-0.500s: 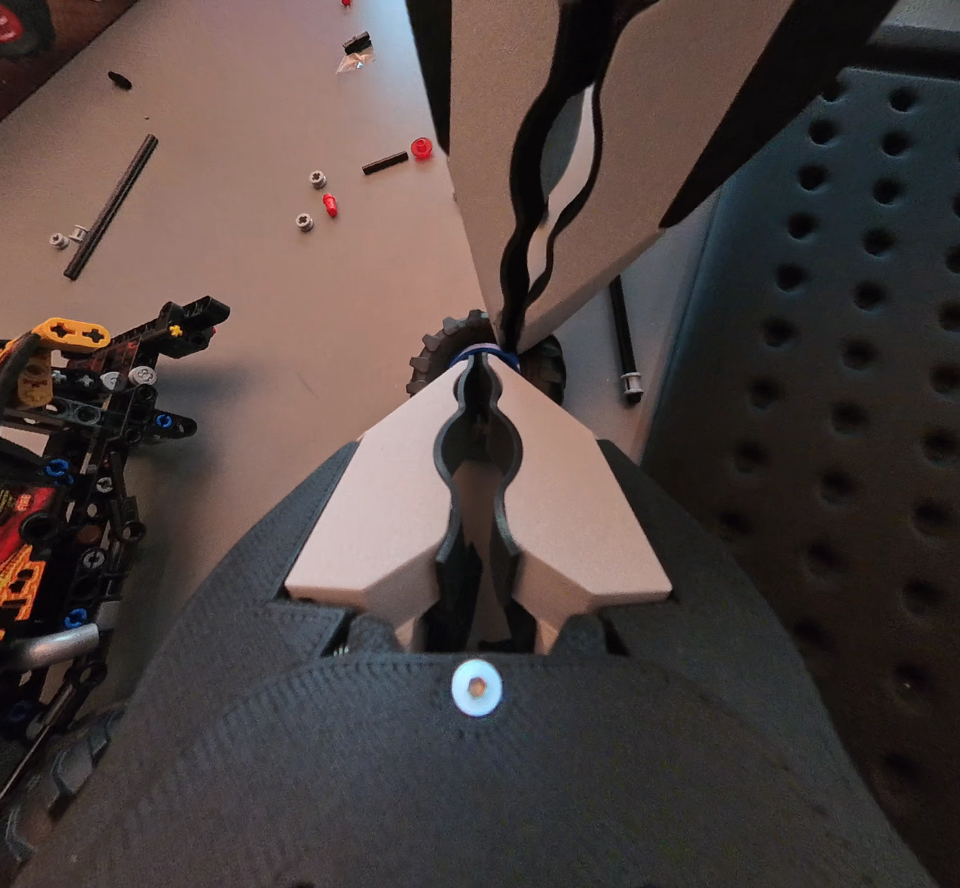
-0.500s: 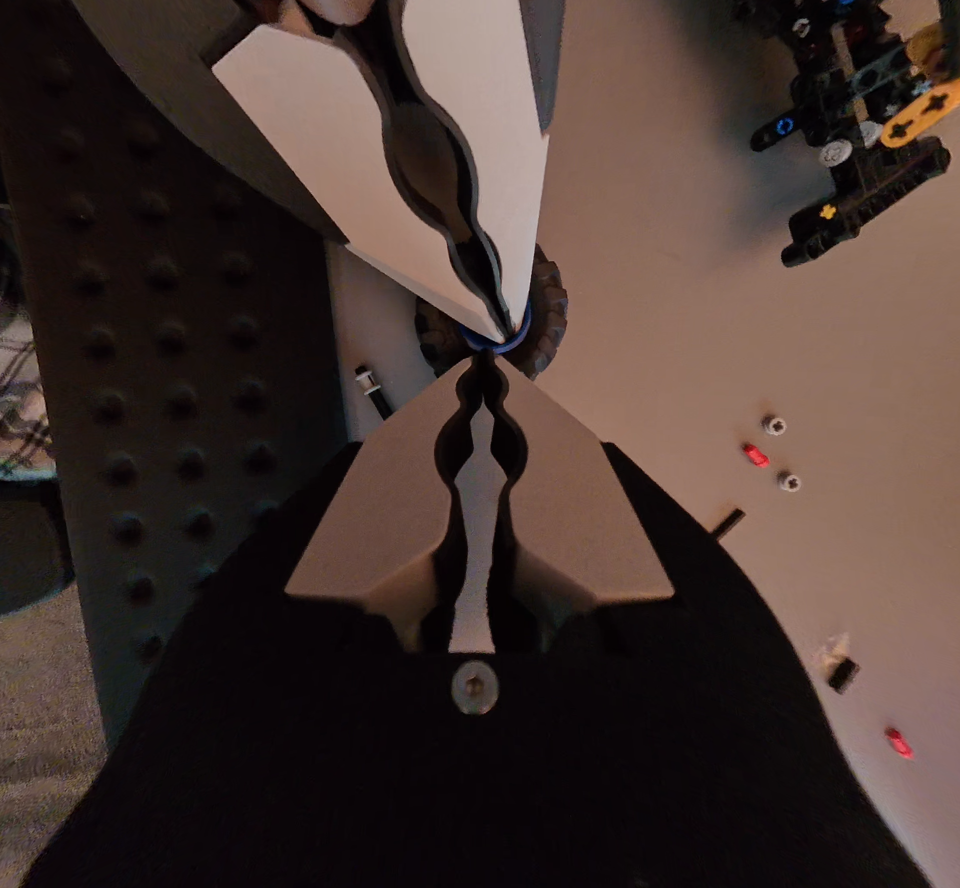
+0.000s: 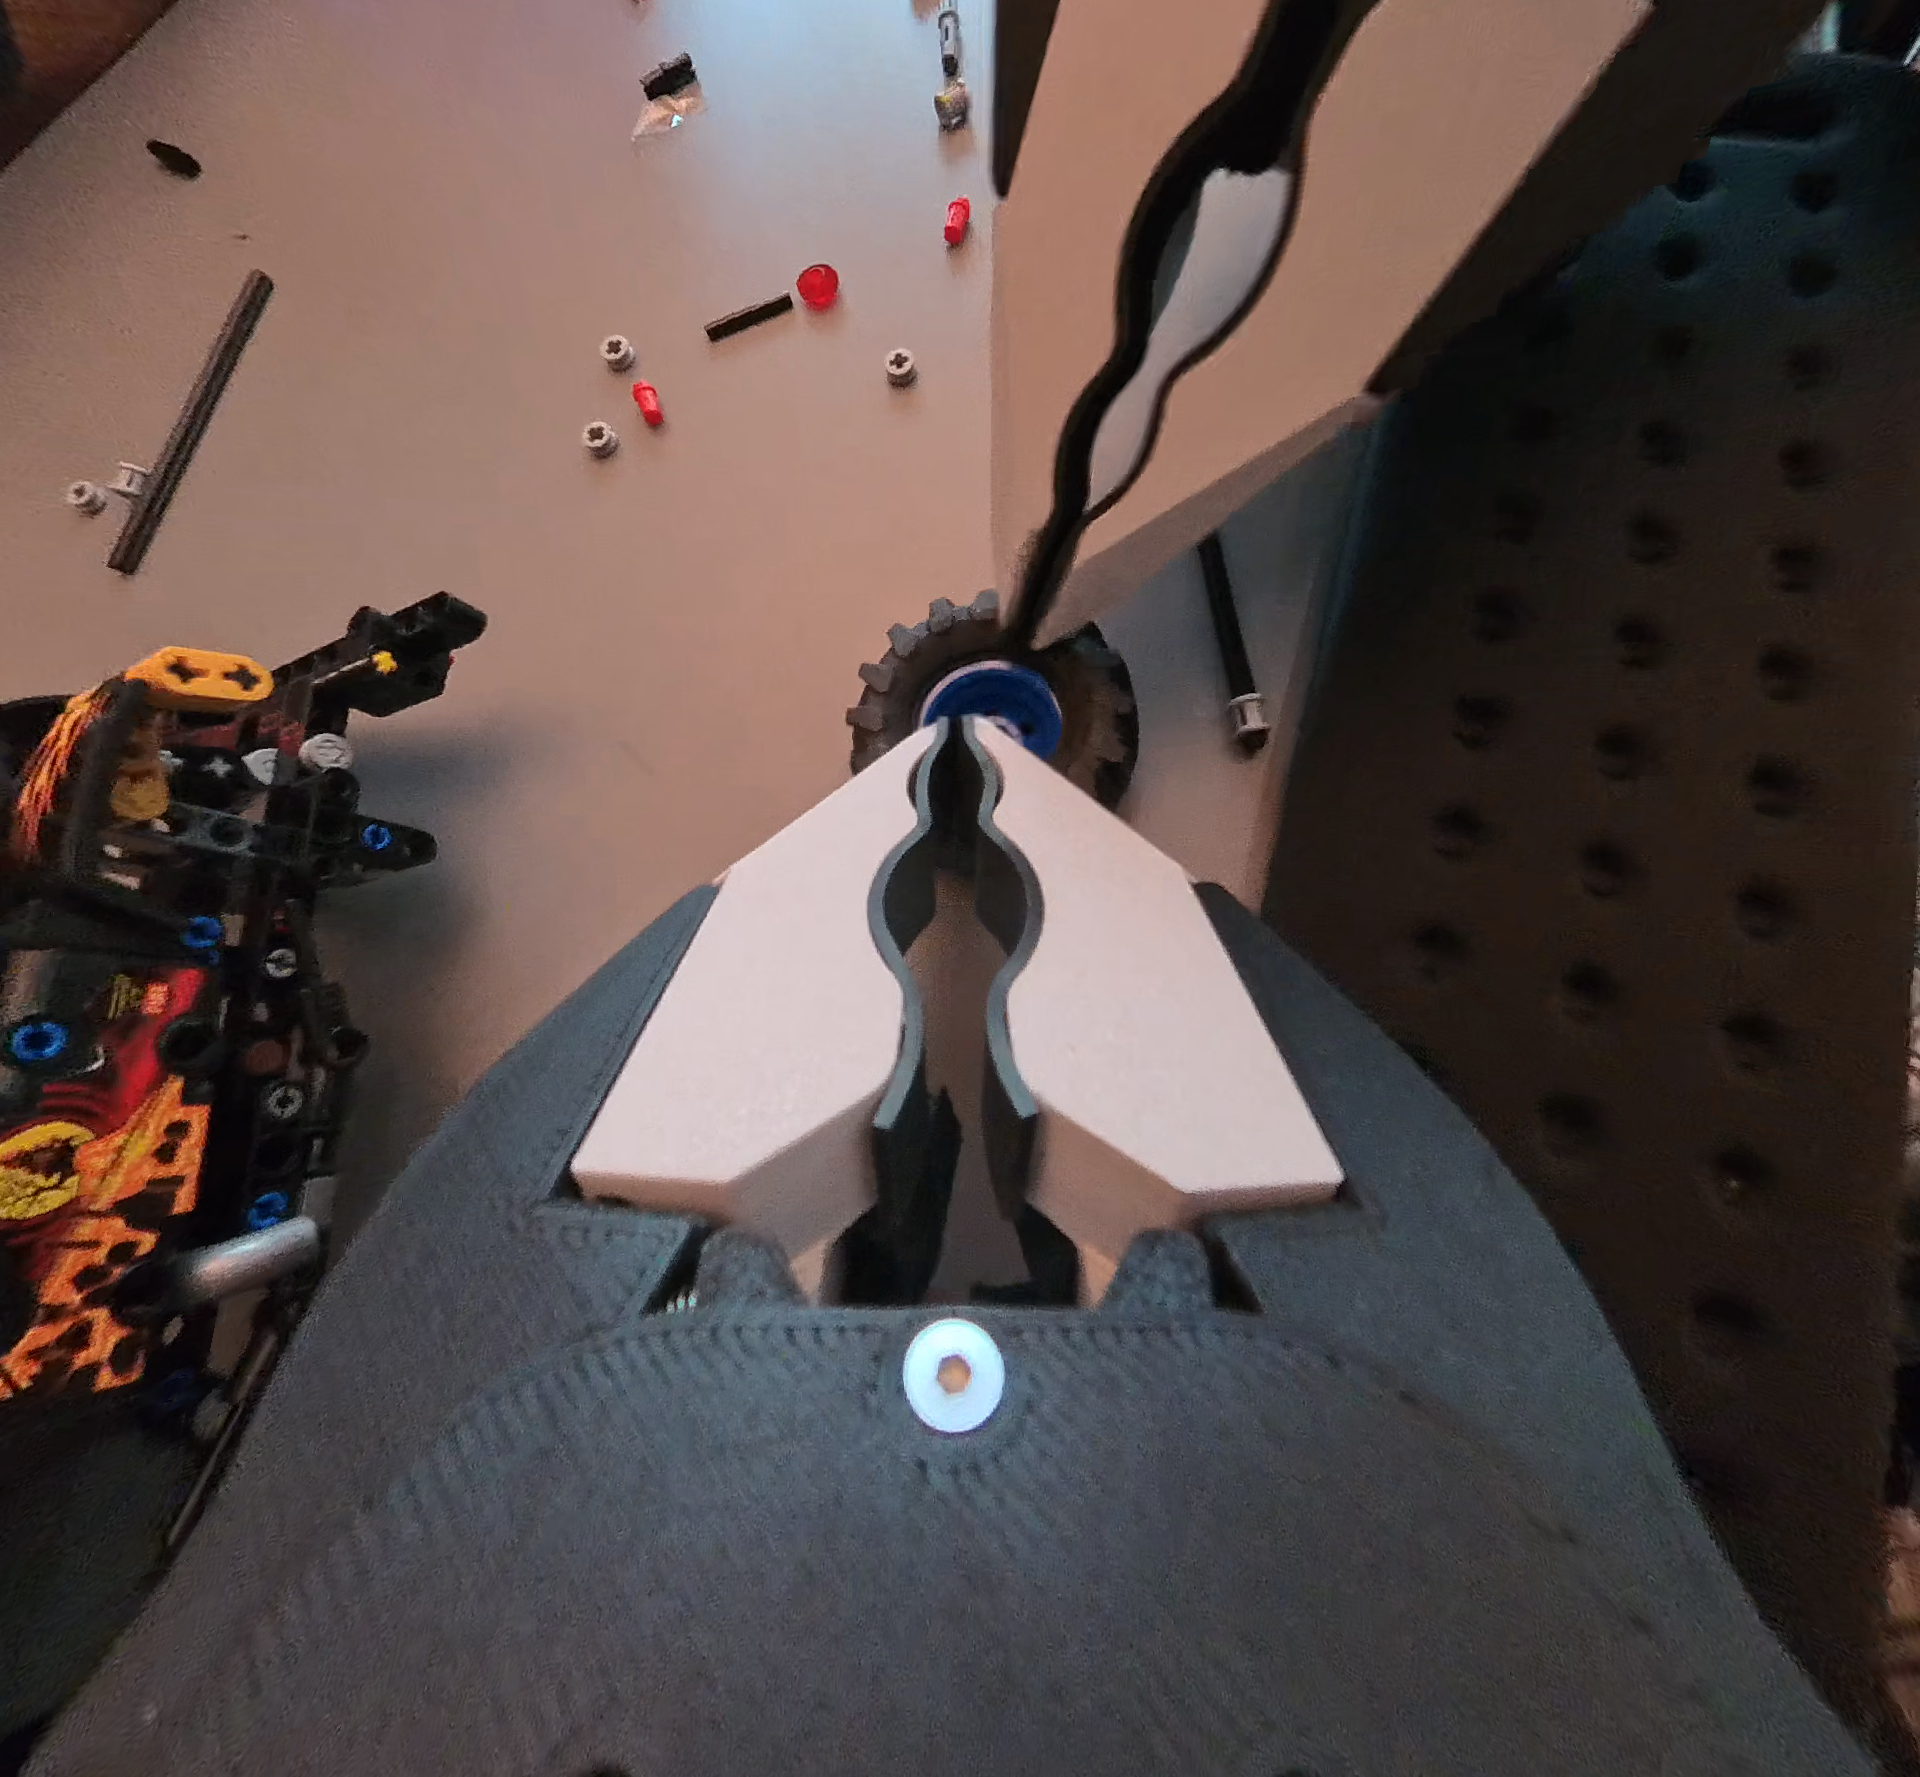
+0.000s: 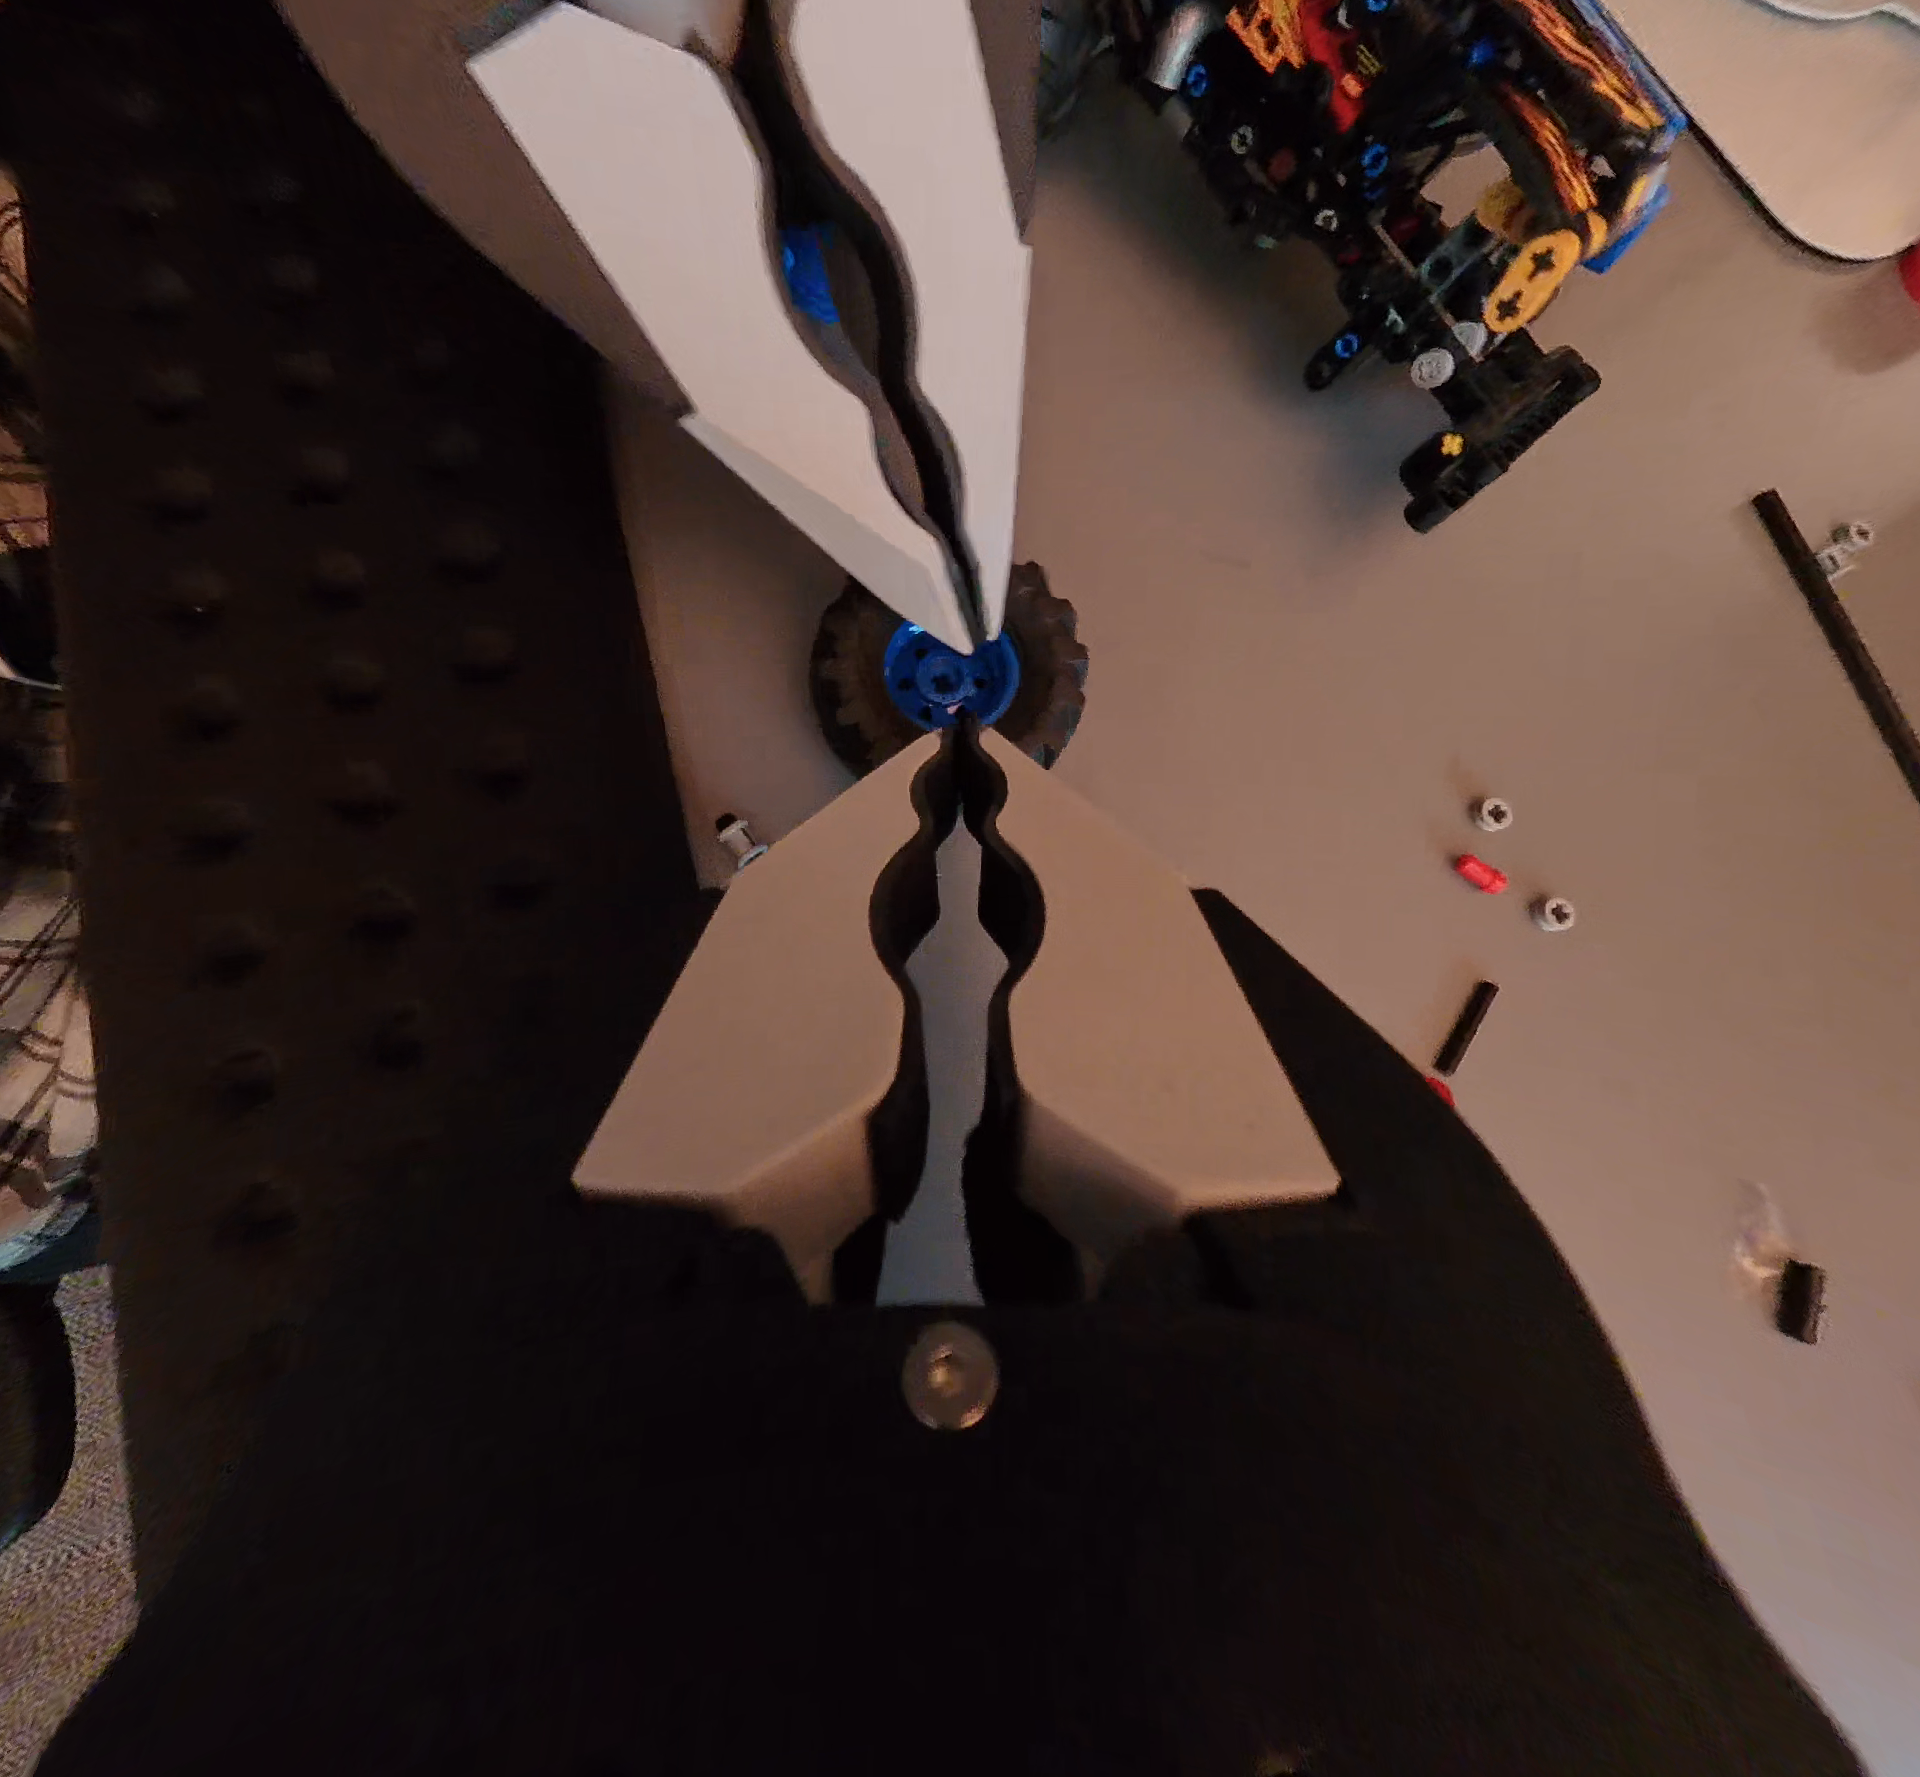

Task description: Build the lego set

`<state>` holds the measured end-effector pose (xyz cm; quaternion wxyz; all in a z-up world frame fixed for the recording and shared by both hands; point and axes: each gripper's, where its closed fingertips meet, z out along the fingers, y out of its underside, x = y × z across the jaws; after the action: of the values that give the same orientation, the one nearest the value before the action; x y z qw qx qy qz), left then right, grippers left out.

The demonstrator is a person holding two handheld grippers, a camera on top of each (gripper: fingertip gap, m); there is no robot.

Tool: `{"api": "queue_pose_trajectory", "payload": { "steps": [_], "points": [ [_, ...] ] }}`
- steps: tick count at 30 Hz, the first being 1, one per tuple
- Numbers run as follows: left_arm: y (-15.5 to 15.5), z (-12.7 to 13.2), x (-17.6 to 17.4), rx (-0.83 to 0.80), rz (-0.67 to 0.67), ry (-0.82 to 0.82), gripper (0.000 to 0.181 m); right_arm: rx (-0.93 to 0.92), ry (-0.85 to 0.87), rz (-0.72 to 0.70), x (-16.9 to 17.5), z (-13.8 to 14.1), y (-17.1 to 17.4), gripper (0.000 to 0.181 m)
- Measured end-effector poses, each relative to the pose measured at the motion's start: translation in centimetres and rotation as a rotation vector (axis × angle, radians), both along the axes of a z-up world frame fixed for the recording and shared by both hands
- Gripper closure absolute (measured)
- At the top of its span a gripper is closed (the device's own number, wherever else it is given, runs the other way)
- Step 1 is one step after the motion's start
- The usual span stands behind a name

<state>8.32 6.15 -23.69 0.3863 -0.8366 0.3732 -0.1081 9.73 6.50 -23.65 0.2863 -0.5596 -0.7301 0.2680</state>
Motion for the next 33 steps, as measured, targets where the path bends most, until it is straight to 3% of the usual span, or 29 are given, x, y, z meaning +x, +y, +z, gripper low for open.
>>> {"api": "queue_pose_trajectory", "payload": {
  "steps": [4,12,14,18,26,33],
  "points": [
    [0.2,-0.8,-0.1,-0.019,0.012,0.005,0.181,0.038,-0.038,0.060,-0.4,0.1,-1.7,0.181],
    [-0.1,-0.6,-0.2,-0.063,0.009,-0.053,0.181,0.069,-0.034,0.050,-1.9,0.0,-2.5,0.181],
    [-0.5,0.3,0.0,-0.079,-0.015,-0.102,0.181,0.081,-0.059,0.098,-1.8,-0.2,-3.0,0.181],
    [-1.2,-0.5,-0.5,-0.088,-0.088,0.047,0.181,0.113,-0.100,0.175,-1.5,-0.2,-2.7,0.181],
    [-2.7,0.1,-0.5,-0.075,-0.165,-0.035,0.181,0.123,-0.187,0.248,-1.1,-0.4,-2.8,0.181],
    [-3.1,-0.3,-0.5,-0.024,-0.206,-0.006,0.181,0.157,-0.250,0.315,-1.0,-0.6,-3.4,0.181]
  ]
}}
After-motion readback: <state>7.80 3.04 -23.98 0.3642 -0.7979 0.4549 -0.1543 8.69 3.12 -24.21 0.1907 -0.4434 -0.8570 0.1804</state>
